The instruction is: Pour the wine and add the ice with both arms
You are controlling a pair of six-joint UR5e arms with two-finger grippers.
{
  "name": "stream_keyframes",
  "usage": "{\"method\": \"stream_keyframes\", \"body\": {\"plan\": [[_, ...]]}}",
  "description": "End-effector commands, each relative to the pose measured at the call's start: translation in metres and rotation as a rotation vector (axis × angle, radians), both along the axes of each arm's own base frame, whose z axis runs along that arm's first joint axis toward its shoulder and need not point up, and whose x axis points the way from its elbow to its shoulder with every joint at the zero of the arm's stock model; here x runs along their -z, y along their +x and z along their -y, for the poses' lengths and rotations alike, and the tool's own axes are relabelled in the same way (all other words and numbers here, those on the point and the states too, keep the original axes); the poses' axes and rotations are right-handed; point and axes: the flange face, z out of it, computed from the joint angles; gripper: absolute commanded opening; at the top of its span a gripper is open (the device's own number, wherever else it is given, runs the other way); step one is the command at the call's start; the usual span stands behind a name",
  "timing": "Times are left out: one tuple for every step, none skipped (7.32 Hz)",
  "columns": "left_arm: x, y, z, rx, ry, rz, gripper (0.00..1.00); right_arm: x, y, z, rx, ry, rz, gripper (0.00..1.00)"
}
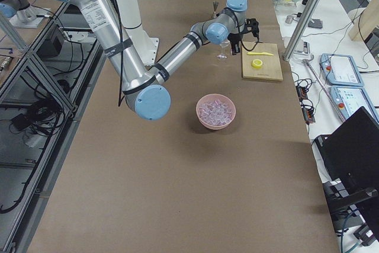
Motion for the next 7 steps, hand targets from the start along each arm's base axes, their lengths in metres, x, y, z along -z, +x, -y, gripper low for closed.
{"method": "stream_keyframes", "body": {"plan": [[-0.037, -0.031, -0.004, -0.099, -0.111, -0.01, 0.98, 0.036, -0.055, -0.023, -0.118, 0.033, 0.078, 0.0], [-0.07, -0.039, 0.001, -0.091, -0.162, -0.011, 0.98, 0.057, -0.084, -0.032, -0.161, -0.001, 0.145, 0.0], [-0.086, -0.054, 0.003, -0.091, -0.181, -0.008, 0.98, 0.076, -0.114, -0.037, -0.195, -0.011, 0.207, 0.0], [-0.107, -0.056, -0.009, -0.138, -0.194, -0.045, 0.98, 0.091, -0.149, -0.044, -0.25, -0.014, 0.249, 0.0], [-0.114, -0.053, -0.012, -0.152, -0.193, -0.092, 0.98, 0.103, -0.175, -0.043, -0.274, -0.018, 0.266, 0.0], [-0.115, -0.053, -0.013, -0.152, -0.19, -0.092, 0.98, 0.114, -0.184, -0.04, -0.27, -0.016, 0.27, 0.0], [-0.118, -0.054, -0.014, -0.15, -0.194, -0.094, 0.98, 0.115, -0.187, -0.043, -0.264, -0.024, 0.274, 0.0]]}}
